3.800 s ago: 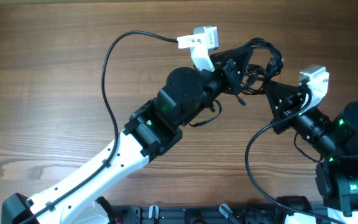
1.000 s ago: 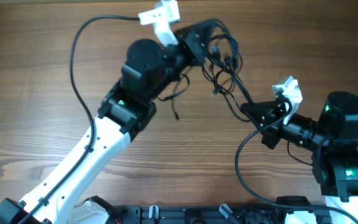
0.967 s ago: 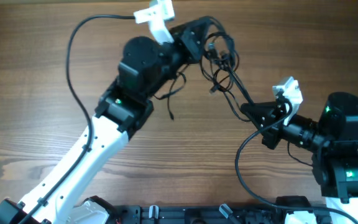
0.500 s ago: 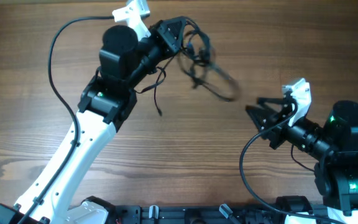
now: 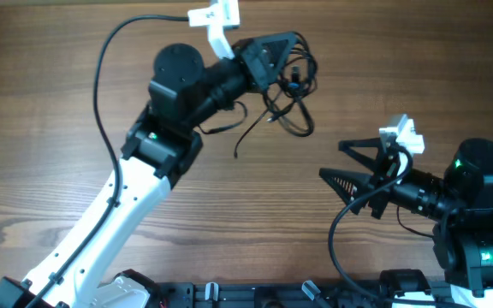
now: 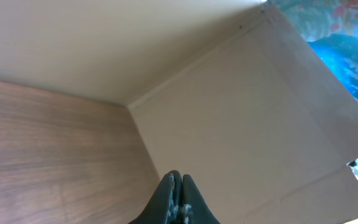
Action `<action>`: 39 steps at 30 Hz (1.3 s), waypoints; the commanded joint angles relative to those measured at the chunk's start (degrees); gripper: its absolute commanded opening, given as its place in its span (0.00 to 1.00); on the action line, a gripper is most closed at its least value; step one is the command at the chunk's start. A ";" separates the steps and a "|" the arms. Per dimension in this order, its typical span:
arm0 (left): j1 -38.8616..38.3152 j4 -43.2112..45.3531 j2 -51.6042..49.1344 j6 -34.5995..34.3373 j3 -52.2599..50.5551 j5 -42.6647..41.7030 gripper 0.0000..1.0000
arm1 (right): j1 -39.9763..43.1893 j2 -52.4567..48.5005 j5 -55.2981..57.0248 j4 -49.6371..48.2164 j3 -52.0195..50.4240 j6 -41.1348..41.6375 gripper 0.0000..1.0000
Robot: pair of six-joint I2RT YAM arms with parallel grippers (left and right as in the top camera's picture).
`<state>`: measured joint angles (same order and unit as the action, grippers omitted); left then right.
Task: Untangle cables
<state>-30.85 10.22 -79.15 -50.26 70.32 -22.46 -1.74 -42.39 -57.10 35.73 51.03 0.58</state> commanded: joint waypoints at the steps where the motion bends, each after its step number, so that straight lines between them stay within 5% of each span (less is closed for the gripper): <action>1: -3.32 0.83 1.27 -0.39 1.03 8.44 0.04 | -0.02 0.57 -9.27 -0.31 0.02 -0.98 0.74; 14: -11.39 3.98 1.27 -8.94 1.03 11.89 0.04 | -0.02 -3.61 2.40 -0.15 0.02 4.22 0.76; 20: -12.79 4.09 1.27 -11.91 1.03 11.47 0.04 | -0.02 -5.03 16.94 -1.20 0.02 10.51 0.76; 28: -16.02 4.00 1.27 -11.93 1.03 11.45 0.04 | -0.02 -5.03 16.09 -10.71 0.02 11.87 0.75; 30: -16.92 4.00 1.27 -11.93 1.03 12.13 0.04 | -0.02 -5.03 12.85 -10.67 0.02 11.34 0.64; 36: -17.03 7.02 1.27 -11.93 1.03 12.52 0.04 | -0.02 -5.03 7.37 -7.56 0.02 7.85 0.10; 39: -16.37 8.90 1.27 -11.91 1.03 13.68 0.04 | -0.02 -4.85 6.56 -2.51 0.02 4.20 0.04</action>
<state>-47.53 17.21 -79.15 -61.67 70.32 -10.31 -1.67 -47.35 -47.53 30.11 50.92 9.15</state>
